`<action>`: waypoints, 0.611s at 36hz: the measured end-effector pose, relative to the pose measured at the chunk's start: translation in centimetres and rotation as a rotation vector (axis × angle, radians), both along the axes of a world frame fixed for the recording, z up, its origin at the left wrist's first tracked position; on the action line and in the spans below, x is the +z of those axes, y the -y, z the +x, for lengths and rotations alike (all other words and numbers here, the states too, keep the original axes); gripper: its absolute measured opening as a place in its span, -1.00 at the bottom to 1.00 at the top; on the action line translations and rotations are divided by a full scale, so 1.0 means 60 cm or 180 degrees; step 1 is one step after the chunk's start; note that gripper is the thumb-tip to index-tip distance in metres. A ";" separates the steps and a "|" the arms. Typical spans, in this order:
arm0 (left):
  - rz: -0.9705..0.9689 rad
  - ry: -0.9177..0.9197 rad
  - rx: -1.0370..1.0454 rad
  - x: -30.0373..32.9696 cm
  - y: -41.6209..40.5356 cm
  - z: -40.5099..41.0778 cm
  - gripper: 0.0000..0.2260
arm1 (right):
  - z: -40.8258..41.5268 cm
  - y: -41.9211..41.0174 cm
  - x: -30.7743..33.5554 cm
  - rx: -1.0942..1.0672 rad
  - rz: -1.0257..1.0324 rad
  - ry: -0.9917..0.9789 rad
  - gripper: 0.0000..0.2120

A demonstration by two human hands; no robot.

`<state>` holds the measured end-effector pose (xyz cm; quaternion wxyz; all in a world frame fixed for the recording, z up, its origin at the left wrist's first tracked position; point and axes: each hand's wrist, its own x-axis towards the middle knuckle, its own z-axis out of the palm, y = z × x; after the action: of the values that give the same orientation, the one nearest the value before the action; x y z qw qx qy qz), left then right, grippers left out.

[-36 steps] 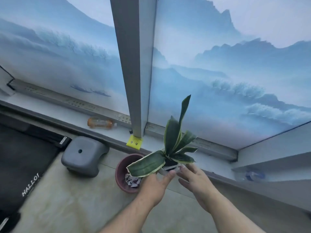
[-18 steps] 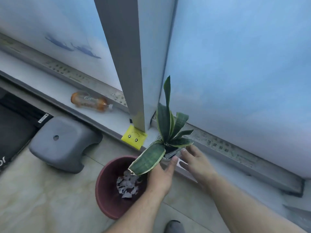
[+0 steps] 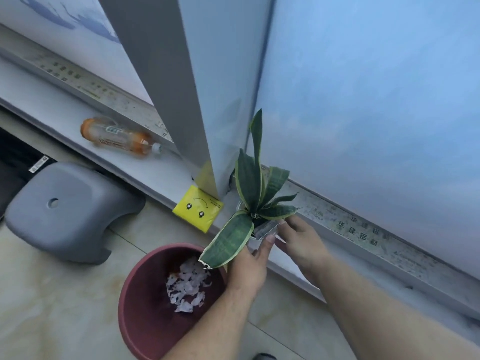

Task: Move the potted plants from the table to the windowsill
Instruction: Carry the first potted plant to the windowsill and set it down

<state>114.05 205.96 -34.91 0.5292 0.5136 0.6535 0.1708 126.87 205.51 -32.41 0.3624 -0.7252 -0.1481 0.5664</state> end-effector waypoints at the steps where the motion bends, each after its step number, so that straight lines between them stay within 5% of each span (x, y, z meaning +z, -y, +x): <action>1: -0.0021 0.0058 0.0000 -0.002 -0.001 0.000 -0.35 | -0.001 -0.002 -0.002 0.0012 -0.0006 0.0020 -0.76; 10: -0.0233 0.0131 -0.0029 -0.017 -0.010 0.008 -0.49 | 0.008 -0.015 -0.025 0.0179 -0.0211 0.0104 -0.76; 22: -0.1413 0.0060 -0.0534 0.078 0.030 0.010 -0.21 | 0.001 0.014 0.071 0.0413 -0.0458 0.0517 -0.50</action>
<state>114.63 204.18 -30.21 0.6476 0.4355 0.6250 -0.0169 126.93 204.68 -28.14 0.2588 -0.7816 -0.1826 0.5373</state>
